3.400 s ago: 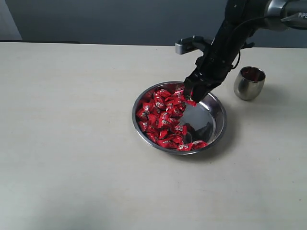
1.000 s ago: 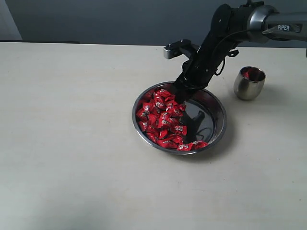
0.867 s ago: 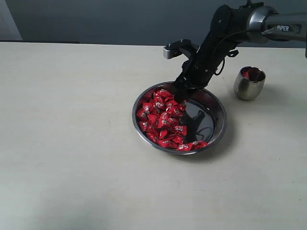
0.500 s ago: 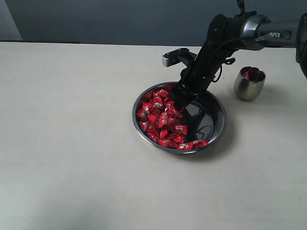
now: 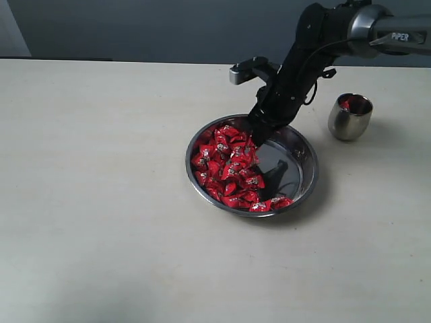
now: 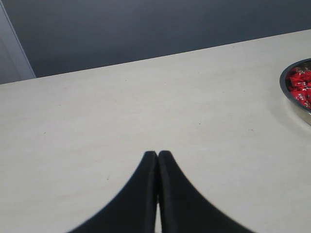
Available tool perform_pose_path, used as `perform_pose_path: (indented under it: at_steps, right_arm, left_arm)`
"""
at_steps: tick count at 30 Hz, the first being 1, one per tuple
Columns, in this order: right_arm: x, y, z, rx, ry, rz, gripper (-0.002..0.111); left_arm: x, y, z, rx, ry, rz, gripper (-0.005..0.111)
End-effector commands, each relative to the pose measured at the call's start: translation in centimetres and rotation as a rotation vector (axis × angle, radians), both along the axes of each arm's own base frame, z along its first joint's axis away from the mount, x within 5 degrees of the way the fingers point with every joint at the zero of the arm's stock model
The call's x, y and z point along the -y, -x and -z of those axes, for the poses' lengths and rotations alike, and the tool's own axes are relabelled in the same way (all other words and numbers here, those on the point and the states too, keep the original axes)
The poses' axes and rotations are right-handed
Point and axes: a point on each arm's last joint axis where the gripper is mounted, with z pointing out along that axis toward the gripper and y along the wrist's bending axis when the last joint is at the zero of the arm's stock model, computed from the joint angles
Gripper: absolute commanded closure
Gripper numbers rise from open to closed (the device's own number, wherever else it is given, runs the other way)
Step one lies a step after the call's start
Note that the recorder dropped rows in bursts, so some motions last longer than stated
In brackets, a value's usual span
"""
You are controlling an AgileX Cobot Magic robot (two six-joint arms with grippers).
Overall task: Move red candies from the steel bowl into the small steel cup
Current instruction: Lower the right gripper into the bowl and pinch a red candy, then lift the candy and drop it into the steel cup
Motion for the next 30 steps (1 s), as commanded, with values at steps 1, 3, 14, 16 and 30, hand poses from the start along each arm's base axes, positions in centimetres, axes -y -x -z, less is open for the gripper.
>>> perform_pose_path:
  at_steps: [1,3,14,16,30]
  right_arm:
    - [0.3,0.2,-2.8,0.057,-0.004,-0.009,0.109]
    - [0.4,0.3,-3.6,0.075,-0.006,-0.011,0.109]
    - [4.3,-0.4,-7.3,0.183,0.059,0.126,0.109]
    - [6.1,-0.8,-8.1,0.192,0.049,0.186,0.109]
    - [15.4,-2.3,-9.2,0.237,0.041,0.475,0.109]
  left_arm:
    - [0.1,0.0,-0.1,0.009,0.006,0.01,0.106]
    - [0.1,0.0,-0.1,0.009,0.006,0.01,0.106]
    - [0.1,0.0,-0.1,0.009,0.006,0.01,0.106]
    - [0.1,0.0,-0.1,0.009,0.006,0.01,0.106]
    - [0.1,0.0,-0.1,0.009,0.006,0.01,0.106]
